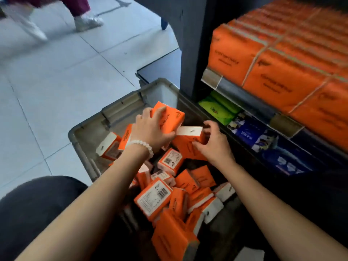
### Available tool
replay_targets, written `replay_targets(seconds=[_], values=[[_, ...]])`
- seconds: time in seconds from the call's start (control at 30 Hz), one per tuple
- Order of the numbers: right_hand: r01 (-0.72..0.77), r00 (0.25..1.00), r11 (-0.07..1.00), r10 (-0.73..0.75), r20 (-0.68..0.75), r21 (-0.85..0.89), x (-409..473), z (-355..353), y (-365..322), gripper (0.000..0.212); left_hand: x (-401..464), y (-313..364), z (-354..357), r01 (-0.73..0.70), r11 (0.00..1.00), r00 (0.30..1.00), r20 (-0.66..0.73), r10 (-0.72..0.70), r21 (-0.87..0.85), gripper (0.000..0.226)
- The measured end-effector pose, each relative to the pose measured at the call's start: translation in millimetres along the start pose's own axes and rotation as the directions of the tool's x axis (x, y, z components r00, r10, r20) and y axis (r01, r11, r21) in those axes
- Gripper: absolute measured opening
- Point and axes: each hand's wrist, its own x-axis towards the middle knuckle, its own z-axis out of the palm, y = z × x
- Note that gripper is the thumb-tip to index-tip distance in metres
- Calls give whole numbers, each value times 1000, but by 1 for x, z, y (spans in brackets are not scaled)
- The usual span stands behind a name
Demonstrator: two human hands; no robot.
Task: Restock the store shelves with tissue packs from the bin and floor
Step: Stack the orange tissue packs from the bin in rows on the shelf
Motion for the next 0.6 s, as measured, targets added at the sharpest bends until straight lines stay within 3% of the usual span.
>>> replay_targets(seconds=[0.13, 0.37, 0.5, 0.6], values=[[80, 984, 995, -68, -167, 67, -42, -53, -23, 50, -40, 40, -54, -95, 985, 993, -84, 83, -142, 87], [297, 865, 955, -257, -430, 26, -96, -176, -58, 51, -70, 154, -124, -383, 916, 907, -236, 349, -117, 93], [279, 790, 952, -304, -533, -128, -118, -268, -62, 50, -64, 231, -149, -534, 842, 819, -292, 495, -71, 89], [217, 774, 944, -321, -545, -247, -128, -329, -54, 51, -55, 286, -154, -568, 822, 802, -256, 540, -44, 89]])
